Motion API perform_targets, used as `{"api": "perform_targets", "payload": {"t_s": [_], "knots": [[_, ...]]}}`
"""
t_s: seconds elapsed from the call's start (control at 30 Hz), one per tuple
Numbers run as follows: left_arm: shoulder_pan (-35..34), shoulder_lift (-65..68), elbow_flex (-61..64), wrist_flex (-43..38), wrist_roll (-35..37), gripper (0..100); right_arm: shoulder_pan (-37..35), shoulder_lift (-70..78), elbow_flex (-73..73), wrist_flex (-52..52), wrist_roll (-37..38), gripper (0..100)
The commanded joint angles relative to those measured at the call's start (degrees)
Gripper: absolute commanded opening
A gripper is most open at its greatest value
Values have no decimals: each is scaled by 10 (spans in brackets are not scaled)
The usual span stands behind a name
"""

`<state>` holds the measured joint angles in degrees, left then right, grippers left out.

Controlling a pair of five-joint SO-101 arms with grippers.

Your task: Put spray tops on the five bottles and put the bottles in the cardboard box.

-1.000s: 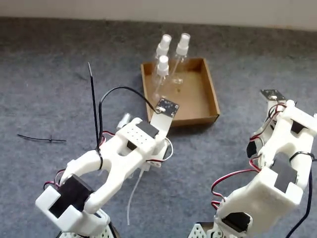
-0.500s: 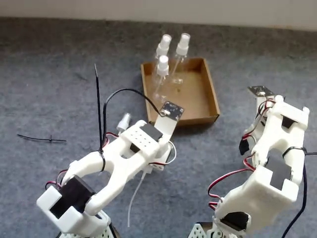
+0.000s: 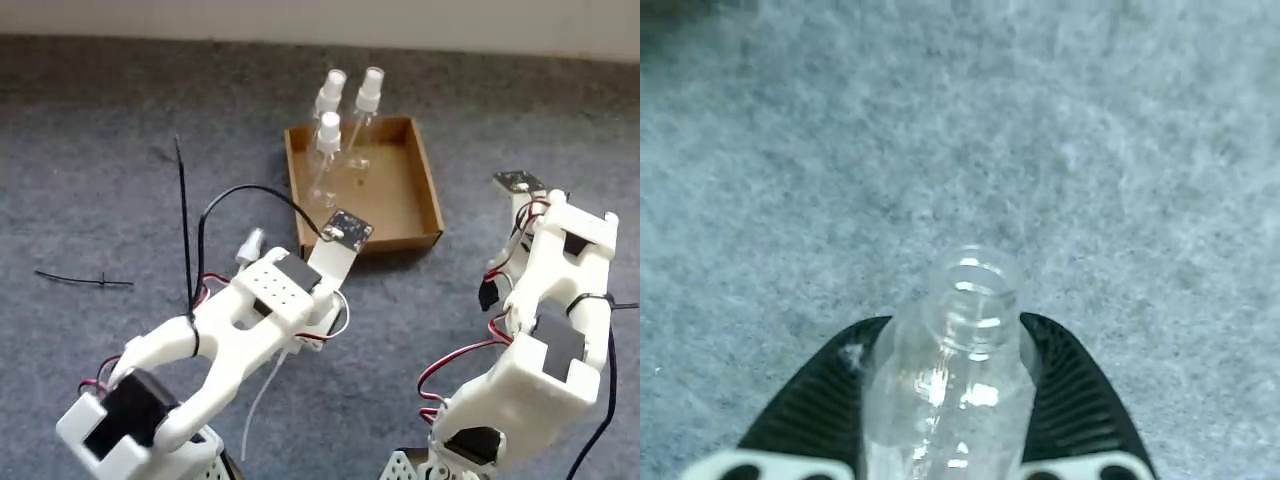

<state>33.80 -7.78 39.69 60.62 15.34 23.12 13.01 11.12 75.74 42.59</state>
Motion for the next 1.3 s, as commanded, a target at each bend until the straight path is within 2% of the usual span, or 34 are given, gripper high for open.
{"api": "perform_targets", "payload": {"t_s": [0.0,0.37,0.47,0.53,0.67,0.8,0.9,1.03,1.27], "knots": [[-5,-88,14,7,-33,4,-6,-4,-28,1,5,5],[-9,-206,7,2,-37,5,-21,-14,-32,19,-10,5],[-10,-240,-3,2,-95,5,-43,-51,-33,44,-44,5],[-10,-269,-3,2,-120,7,-73,-98,-30,47,-59,5],[-14,-325,-3,6,-107,7,-155,-223,-23,49,-117,5],[-58,-361,-22,7,-109,6,-248,-345,56,7,-177,5],[-101,-376,-53,7,-144,6,-322,-421,139,-56,-212,5],[-157,-391,-121,25,-187,5,-366,-517,232,-115,-218,5],[-161,-392,-264,82,-186,4,-439,-669,391,-133,-215,5]]}}
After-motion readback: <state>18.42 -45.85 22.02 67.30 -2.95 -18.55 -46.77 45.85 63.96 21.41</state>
